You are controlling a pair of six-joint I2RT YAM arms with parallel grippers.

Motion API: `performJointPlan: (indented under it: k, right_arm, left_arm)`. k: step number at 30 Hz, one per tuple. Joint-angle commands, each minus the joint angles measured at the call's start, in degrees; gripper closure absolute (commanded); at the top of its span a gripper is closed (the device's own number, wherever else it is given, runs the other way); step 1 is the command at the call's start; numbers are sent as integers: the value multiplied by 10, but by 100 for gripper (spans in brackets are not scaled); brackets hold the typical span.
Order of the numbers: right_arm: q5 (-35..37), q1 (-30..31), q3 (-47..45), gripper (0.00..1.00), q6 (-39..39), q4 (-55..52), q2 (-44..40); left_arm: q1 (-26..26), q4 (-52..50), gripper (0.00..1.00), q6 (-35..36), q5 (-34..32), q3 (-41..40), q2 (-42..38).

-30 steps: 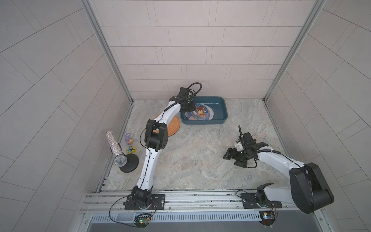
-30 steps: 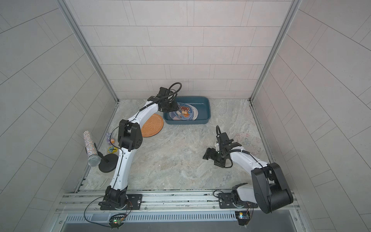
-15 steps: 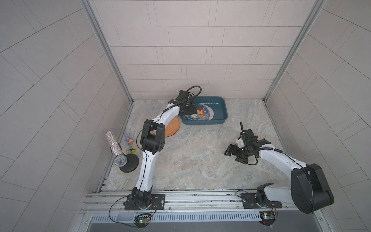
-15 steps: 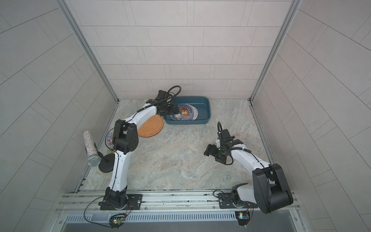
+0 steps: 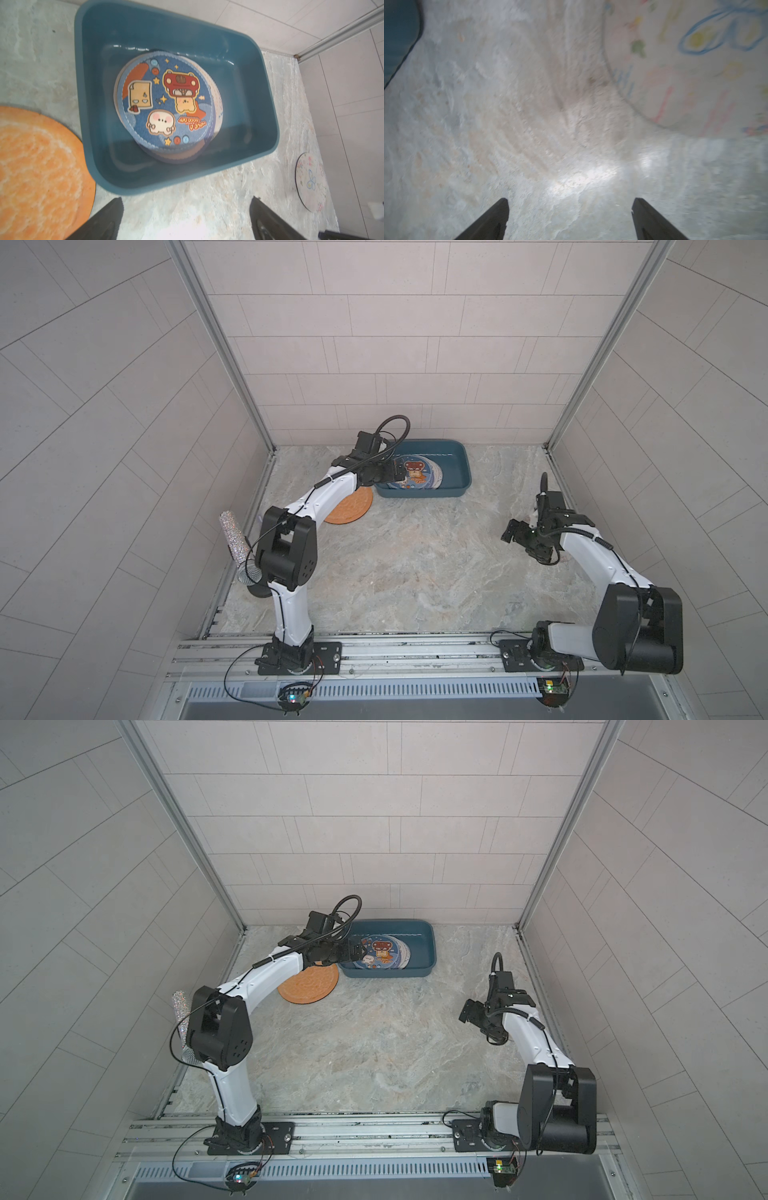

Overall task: Put the coasters into the storage box
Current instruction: Place the coaster in the storage box, then move the coaster to the center of the board.

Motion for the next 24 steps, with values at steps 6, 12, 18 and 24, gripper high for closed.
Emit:
performJointPlan:
  k: [6,12,18,24]
  right_arm:
    - [140,-90,55,0,-26,-23,41]
    - [167,-137,118,0,-33,-16,135]
    - [165,-172,163,0,-33,9,203]
    - [132,-211,196,0,-48,16,270]
  left_arm:
    - [-4,30,0,-28,32,-82,-72]
    - [-8,30,0,-36,45,-111,-94]
    - [-9,27,0,-35,50,-122,-110]
    - [-9,25,0,-34,50,-134,-120]
